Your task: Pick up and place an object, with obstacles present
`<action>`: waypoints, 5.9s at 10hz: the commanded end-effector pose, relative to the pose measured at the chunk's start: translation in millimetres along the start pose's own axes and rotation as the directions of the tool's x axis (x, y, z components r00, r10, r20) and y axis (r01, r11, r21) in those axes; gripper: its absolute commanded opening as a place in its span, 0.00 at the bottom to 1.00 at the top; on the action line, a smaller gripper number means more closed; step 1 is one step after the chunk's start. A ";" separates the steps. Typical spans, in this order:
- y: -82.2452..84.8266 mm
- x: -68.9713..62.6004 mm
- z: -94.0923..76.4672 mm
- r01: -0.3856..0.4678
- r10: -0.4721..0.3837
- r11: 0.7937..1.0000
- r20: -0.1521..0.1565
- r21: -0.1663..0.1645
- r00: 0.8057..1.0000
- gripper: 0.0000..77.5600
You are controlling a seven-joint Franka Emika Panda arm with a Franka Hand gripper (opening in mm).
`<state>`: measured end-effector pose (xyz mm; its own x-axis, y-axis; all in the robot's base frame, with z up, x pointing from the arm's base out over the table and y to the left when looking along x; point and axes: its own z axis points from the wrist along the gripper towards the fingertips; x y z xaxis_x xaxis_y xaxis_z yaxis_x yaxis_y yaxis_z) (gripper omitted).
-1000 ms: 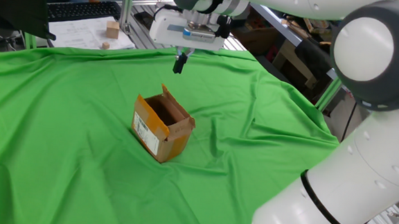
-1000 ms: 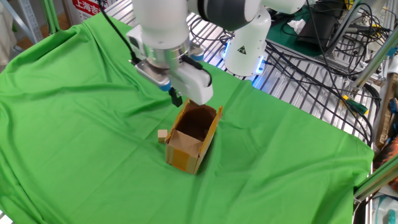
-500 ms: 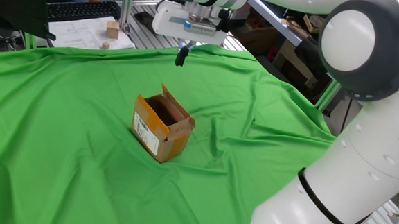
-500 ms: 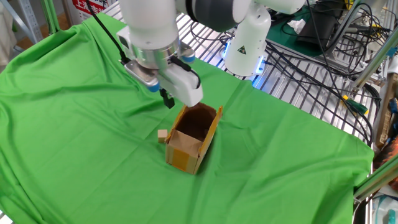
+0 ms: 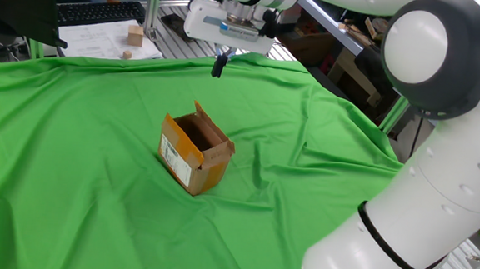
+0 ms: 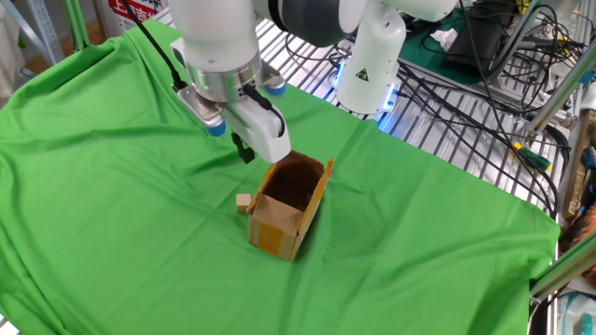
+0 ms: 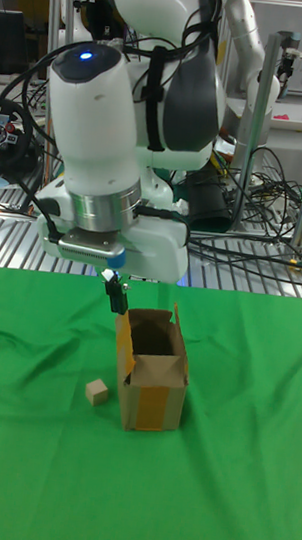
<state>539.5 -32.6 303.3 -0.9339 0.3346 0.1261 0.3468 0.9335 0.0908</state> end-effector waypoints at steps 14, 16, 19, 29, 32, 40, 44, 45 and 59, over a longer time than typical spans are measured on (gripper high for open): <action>-0.2 -0.8 1.8 -0.367 0.371 0.928 0.102 -0.058 0.923 0.00; -4.5 -1.4 14.0 -0.388 0.391 0.920 0.119 -0.053 0.912 0.00; -16.0 0.2 26.7 -0.396 0.397 0.918 0.123 -0.037 0.909 0.00; -39.5 1.9 87.7 -0.529 0.531 0.847 0.117 -0.044 0.839 0.00; -39.1 0.3 98.7 -0.564 0.565 0.824 0.117 -0.049 0.817 0.00; -39.1 0.3 98.7 -0.564 0.565 0.824 0.117 -0.049 0.817 1.00; -39.1 0.3 98.7 -0.564 0.565 0.824 0.117 -0.049 0.817 1.00; -39.1 0.3 98.7 -0.564 0.565 0.824 0.117 -0.049 0.817 1.00; -66.9 -6.0 137.4 -0.612 0.613 0.790 0.115 -0.051 0.782 1.00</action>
<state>509.5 -79.0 159.9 -0.5290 0.8476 0.0423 0.8485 0.5274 0.0428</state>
